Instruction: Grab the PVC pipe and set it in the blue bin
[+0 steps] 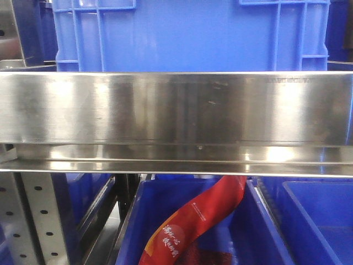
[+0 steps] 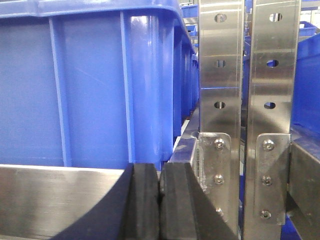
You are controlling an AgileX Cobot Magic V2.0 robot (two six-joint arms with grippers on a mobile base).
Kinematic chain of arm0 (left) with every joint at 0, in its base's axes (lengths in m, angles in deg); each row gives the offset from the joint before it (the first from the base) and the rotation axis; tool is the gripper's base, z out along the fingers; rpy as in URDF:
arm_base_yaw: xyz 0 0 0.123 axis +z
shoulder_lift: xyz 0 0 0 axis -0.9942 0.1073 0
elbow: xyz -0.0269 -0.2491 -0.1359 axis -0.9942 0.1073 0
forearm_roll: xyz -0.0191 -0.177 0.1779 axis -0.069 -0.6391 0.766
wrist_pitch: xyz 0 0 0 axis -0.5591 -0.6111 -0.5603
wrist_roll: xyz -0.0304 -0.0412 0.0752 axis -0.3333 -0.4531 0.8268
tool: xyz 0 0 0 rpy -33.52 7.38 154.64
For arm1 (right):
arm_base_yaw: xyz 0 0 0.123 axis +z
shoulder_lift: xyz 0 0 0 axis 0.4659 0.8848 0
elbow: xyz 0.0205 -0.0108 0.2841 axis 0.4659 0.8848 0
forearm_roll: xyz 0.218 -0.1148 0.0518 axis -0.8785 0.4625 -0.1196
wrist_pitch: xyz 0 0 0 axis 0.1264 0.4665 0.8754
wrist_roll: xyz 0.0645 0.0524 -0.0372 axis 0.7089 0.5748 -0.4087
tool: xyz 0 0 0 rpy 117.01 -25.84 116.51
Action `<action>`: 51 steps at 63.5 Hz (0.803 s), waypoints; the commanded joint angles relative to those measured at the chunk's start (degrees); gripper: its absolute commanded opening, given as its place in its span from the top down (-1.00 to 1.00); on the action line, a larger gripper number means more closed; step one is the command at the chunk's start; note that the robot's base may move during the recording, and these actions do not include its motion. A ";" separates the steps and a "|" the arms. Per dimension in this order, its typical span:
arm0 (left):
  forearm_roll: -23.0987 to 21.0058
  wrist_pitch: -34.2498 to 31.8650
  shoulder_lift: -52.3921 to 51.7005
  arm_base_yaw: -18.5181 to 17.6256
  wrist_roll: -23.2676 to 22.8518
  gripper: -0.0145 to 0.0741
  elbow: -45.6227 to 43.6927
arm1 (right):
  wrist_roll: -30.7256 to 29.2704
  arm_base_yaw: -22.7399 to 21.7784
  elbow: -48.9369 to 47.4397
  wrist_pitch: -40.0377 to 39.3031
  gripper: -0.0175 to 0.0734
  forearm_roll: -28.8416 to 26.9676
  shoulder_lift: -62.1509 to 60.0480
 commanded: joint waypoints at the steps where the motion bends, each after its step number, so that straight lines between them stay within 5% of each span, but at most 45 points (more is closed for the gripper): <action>1: 0.15 -0.56 -0.21 0.15 -0.32 0.92 -0.13 | 0.16 1.16 0.15 -1.62 0.97 0.32 -0.10; 51: 0.15 -0.56 -0.21 0.15 -0.32 0.92 -0.13 | 0.16 1.30 0.15 -1.62 0.97 0.32 -0.10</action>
